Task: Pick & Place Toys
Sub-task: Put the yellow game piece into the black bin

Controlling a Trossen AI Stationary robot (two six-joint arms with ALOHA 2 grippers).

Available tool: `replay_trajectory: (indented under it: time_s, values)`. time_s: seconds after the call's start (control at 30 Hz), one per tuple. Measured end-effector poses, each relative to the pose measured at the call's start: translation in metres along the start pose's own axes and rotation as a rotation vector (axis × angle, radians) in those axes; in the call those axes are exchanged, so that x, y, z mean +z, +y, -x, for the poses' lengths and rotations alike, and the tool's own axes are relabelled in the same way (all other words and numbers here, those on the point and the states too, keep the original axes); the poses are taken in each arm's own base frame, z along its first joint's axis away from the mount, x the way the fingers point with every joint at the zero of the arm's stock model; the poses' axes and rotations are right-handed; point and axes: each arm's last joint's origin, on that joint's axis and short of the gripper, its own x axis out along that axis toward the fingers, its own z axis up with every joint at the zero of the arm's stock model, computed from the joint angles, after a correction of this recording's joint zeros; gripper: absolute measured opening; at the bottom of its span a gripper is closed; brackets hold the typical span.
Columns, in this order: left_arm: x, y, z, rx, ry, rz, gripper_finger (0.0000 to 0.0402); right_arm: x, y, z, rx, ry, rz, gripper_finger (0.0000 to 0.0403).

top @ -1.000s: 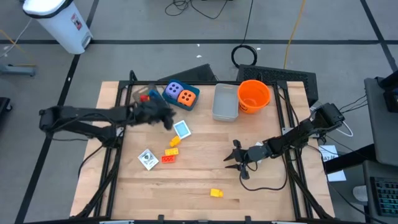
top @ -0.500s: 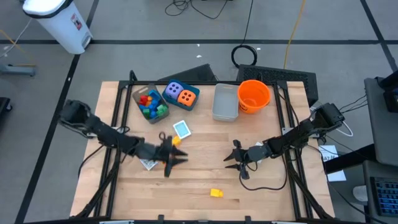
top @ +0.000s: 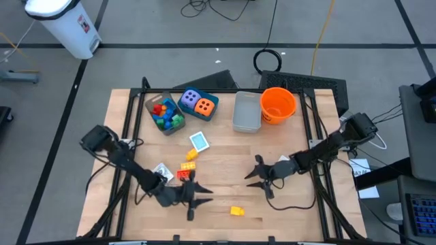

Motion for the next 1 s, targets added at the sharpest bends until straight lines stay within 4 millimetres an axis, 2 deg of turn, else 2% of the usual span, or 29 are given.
replay_trajectory:
  time_s: [0.2, 0.37, 0.5, 0.6, 0.73, 0.83, 1.0]
  values:
    - [0.001, -0.004, -0.018, 0.050, -0.010, -0.197, 0.0129, 0.006, 0.012, 0.002, 0.056, -0.079, 0.042, 0.0144]
    - [0.004, 0.005, -0.025, 0.085, -0.003, -0.247, 0.0129, 0.006, 0.022, 0.002, 0.092, -0.085, 0.045, 0.0144]
    - [0.005, 0.017, -0.031, 0.125, 0.018, -0.295, 0.0129, 0.016, 0.039, -0.002, 0.146, -0.107, 0.071, 0.0144]
    - [0.007, 0.028, -0.036, 0.159, 0.029, -0.317, 0.0129, 0.024, 0.058, -0.011, 0.176, -0.084, 0.122, 0.0144]
    - [0.010, 0.040, -0.041, 0.197, 0.033, -0.319, 0.0129, 0.025, 0.081, -0.030, 0.114, 0.023, 0.200, 0.0144]
    - [0.011, 0.046, -0.044, 0.216, 0.033, -0.315, 0.0129, 0.023, 0.090, -0.045, 0.049, 0.105, 0.243, 0.0144]
    - [0.012, 0.047, -0.044, 0.215, 0.032, -0.312, 0.0129, 0.030, 0.100, -0.064, 0.037, 0.161, 0.219, 0.0144]
